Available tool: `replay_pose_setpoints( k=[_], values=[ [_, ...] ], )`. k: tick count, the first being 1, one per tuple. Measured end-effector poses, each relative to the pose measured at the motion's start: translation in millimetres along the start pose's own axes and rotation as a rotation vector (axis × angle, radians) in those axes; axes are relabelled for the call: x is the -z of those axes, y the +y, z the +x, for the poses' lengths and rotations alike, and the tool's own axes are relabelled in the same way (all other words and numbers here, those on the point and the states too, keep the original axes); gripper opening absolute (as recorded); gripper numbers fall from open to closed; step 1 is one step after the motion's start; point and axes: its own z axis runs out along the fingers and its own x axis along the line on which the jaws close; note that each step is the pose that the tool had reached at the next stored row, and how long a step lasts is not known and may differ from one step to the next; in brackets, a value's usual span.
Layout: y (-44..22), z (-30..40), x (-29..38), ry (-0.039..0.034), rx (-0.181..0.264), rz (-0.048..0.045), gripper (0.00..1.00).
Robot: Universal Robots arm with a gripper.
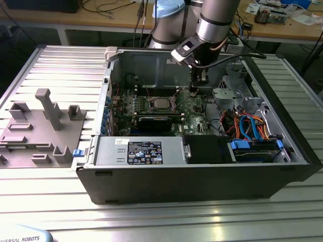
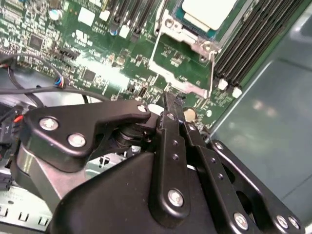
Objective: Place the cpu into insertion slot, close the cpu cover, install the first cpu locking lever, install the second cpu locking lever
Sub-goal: 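Close the cpu cover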
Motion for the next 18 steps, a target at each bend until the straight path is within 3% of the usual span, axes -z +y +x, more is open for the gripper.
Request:
replay_pose_setpoints(
  k=[4, 9, 18],
  values=[
    [3.0, -0.2, -7.6, 0.0005, 0.001, 0.0059, 0.11],
    [1.6, -0.4, -14.2, 0.01, 0.004, 0.0064, 0.11],
    [-18.9, -0.7, -16.3, 0.0156, 0.004, 0.0065, 0.11]
  ],
)
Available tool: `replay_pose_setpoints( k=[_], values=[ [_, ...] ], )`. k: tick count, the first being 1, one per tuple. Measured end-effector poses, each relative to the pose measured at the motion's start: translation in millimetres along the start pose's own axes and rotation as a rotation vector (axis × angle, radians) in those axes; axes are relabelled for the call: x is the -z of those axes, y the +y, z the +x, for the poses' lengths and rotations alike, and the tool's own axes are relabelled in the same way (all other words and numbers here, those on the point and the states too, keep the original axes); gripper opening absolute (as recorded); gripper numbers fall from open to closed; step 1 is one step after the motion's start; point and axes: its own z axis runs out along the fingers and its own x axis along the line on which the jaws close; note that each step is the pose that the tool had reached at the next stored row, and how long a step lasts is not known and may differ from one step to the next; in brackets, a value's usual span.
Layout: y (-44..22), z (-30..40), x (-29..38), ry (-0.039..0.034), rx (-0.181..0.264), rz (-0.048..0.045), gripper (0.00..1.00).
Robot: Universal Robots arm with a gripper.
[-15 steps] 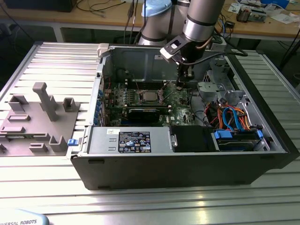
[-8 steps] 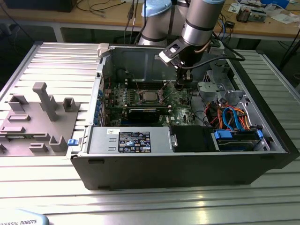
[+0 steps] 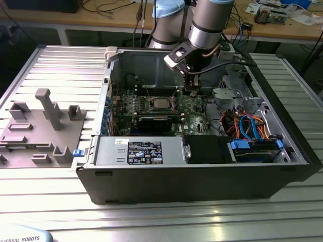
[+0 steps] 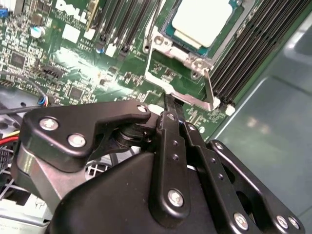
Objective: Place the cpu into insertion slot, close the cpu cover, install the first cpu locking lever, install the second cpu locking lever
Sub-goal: 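Close the cpu cover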
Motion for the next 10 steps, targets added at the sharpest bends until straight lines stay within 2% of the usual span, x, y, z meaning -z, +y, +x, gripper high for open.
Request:
replay_pose_setpoints(
  k=[10],
  values=[
    [-22.3, -0.2, -2.1, 0.0062, 0.0, 0.0, 0.11]
  ],
)
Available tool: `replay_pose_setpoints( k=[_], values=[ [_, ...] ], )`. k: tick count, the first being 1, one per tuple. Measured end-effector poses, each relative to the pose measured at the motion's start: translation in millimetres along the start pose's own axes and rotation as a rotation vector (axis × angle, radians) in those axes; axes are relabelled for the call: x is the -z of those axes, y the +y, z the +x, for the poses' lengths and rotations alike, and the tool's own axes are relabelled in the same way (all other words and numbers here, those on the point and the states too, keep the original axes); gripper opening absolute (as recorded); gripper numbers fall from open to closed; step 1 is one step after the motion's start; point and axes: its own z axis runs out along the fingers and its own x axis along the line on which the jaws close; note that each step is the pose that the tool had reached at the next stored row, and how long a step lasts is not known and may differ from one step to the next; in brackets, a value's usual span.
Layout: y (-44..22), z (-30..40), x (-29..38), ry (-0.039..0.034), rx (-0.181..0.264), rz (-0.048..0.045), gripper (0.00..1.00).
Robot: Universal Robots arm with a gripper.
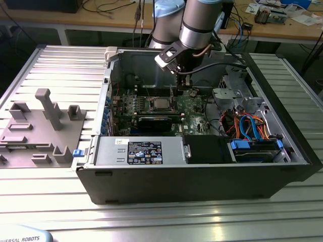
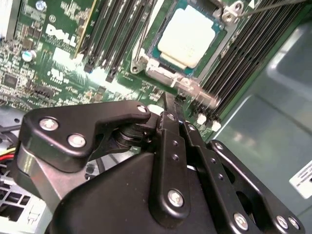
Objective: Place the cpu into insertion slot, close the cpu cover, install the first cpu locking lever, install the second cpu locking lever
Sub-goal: 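Close the cpu cover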
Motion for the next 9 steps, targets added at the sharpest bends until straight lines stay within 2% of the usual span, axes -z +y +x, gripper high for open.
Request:
replay_pose_setpoints(
  k=[9],
  values=[
    [-19.8, -0.4, -5.7, 0.0055, 0.0, 0.0001, 0.11]
  ],
)
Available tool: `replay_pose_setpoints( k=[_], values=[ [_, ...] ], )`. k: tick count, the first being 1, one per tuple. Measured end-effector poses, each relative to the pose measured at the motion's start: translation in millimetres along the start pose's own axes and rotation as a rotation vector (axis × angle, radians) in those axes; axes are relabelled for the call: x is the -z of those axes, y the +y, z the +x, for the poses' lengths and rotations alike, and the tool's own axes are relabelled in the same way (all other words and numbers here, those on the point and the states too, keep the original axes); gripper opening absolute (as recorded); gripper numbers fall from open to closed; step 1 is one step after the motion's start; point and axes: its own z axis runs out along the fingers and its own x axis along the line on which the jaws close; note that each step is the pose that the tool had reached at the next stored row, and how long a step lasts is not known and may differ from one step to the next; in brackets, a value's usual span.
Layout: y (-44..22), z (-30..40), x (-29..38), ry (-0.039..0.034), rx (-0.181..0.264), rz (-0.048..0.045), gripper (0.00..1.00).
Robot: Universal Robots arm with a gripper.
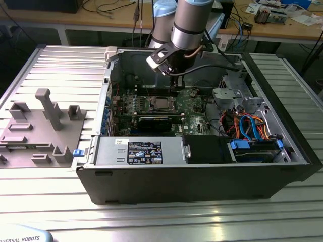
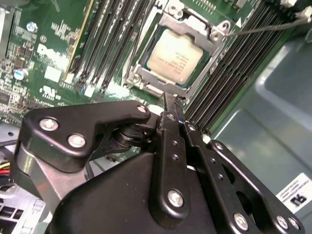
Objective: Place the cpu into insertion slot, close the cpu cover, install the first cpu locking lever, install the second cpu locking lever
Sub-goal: 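Close the cpu cover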
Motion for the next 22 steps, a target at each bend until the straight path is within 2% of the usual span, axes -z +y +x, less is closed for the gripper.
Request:
replay_pose_setpoints(
  k=[7, 11, 22],
  values=[
    [-7.4, -0.4, -7.1, 0.0009, 0.0, -0.0001, 0.11],
    [-17.1, -0.8, -12.4, 0.0009, 0.0, 0.0, 0.11],
    [-35.4, -1.8, -29.4, 0.001, 0.0, 0.0, 0.11]
  ],
)
